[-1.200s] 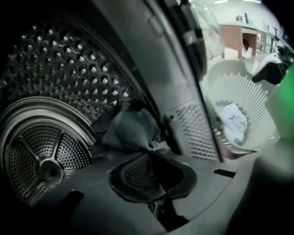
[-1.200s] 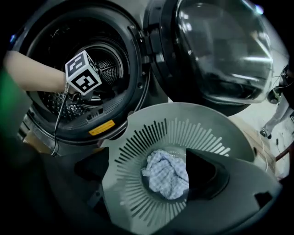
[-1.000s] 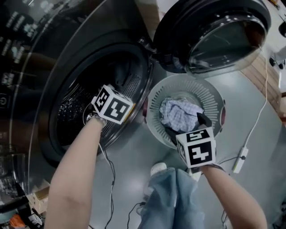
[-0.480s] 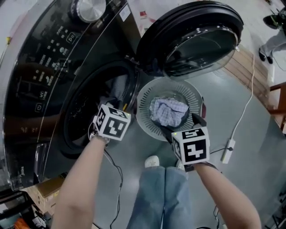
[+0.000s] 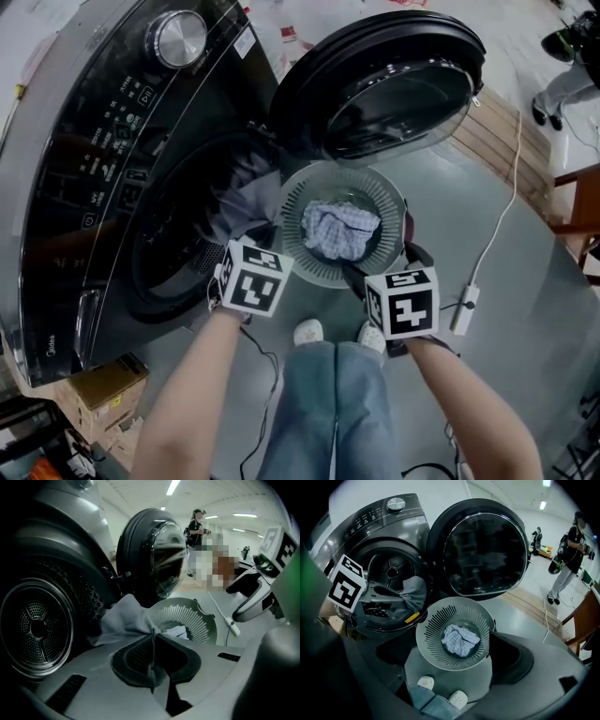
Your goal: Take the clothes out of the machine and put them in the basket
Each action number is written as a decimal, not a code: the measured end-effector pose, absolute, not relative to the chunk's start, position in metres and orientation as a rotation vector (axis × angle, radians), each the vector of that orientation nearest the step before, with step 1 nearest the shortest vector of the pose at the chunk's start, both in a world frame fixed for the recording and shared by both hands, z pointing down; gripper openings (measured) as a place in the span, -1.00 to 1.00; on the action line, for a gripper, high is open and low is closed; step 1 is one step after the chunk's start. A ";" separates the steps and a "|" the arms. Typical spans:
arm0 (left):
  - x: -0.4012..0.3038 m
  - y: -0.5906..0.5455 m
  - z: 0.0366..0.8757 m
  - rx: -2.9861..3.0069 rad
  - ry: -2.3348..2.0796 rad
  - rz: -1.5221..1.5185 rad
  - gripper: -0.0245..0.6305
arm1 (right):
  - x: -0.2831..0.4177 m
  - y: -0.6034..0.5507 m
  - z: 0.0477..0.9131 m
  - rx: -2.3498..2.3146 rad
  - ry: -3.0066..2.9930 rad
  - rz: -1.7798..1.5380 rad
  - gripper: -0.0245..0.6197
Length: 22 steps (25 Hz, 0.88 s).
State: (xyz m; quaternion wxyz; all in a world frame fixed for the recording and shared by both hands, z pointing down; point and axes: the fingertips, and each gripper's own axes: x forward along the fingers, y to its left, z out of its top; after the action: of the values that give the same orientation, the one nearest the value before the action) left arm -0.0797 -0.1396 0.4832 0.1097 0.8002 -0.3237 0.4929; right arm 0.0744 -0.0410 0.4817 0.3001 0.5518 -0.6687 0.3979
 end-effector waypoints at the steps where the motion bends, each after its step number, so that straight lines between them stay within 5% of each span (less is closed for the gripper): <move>1: -0.076 -0.135 0.483 2.363 -0.934 1.437 -0.85 | 0.076 -0.039 0.484 1.463 -1.769 1.055 0.68; 22: 0.037 -0.093 0.473 2.493 -0.606 1.063 -0.85 | 0.120 -0.015 0.514 1.563 -1.598 1.150 0.67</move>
State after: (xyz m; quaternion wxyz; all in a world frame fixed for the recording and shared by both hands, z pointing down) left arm 0.0367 -0.0932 0.4733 0.1814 0.8828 -0.2147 0.3764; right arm 0.1199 -0.0148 0.5143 0.3085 0.5915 -0.6047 0.4351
